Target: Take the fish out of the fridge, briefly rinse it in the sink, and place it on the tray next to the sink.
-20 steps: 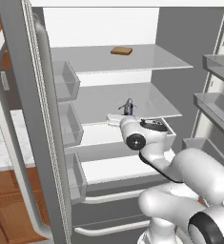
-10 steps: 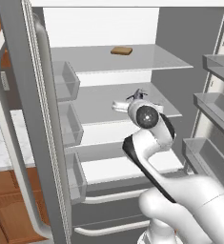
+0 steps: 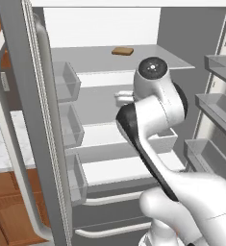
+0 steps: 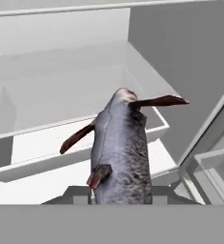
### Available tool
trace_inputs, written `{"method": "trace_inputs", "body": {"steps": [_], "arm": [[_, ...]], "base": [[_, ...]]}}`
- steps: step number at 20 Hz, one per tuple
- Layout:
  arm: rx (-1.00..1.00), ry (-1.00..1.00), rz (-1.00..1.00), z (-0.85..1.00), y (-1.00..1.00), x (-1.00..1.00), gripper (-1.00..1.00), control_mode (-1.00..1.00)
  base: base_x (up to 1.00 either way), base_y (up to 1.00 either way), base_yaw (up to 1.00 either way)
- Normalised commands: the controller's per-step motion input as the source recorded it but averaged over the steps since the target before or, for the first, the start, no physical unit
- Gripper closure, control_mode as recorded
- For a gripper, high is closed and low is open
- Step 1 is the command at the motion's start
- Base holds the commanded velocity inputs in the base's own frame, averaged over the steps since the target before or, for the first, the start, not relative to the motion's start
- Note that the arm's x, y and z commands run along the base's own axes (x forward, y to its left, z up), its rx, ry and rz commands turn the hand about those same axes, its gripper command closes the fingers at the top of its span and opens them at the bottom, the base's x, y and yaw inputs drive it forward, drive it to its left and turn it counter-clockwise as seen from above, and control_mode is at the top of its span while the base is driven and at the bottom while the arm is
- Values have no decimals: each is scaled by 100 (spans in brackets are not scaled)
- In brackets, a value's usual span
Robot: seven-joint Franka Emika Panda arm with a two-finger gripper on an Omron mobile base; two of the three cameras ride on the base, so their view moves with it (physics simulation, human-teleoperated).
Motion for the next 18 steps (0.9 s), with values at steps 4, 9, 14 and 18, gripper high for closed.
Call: {"method": "trace_inputs", "body": {"steps": [4, 9, 14, 18], "arm": [[0, -14, 0, 0, -11, -92, 100, -100], [0, -41, 0, 0, -11, -59, 100, -100], [-1, -8, 0, 0, 0, -3, 100, -100], [0, 0, 1, -1, 9, -32, 100, 100]], "base": [[0, 0, 0], [0, 0, 0], [0, 0, 0], [-44, 20, 18]]}}
